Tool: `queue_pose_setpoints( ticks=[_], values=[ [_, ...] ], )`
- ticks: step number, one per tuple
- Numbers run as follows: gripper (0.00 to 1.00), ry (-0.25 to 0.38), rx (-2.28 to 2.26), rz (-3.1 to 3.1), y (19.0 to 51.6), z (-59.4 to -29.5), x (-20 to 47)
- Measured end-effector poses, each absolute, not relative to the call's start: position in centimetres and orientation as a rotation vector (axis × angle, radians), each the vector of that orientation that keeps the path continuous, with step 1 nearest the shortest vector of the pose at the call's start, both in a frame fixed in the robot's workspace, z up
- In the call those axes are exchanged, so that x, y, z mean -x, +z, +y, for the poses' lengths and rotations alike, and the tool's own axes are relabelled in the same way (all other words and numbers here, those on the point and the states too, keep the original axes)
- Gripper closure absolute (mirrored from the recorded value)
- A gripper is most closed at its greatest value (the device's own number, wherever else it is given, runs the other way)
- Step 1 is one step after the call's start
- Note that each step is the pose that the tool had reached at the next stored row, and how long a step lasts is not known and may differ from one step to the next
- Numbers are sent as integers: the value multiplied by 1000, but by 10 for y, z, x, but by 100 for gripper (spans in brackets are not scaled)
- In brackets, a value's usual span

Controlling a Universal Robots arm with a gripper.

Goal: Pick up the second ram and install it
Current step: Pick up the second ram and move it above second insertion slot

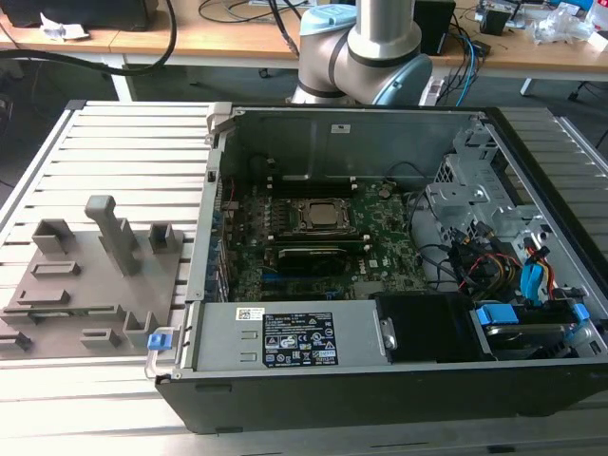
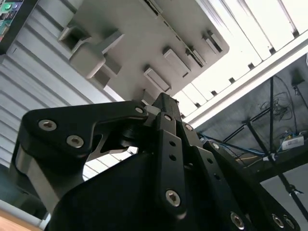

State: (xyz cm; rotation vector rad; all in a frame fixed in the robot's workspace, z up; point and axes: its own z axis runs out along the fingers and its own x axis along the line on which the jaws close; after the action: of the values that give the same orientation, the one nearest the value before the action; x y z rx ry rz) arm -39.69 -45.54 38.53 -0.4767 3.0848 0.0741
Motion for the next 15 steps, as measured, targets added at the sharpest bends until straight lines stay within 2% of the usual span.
queue_pose_setpoints(
  ticks=[15],
  values=[
    [89,77,803,3022,385,-455,397]
  ],
)
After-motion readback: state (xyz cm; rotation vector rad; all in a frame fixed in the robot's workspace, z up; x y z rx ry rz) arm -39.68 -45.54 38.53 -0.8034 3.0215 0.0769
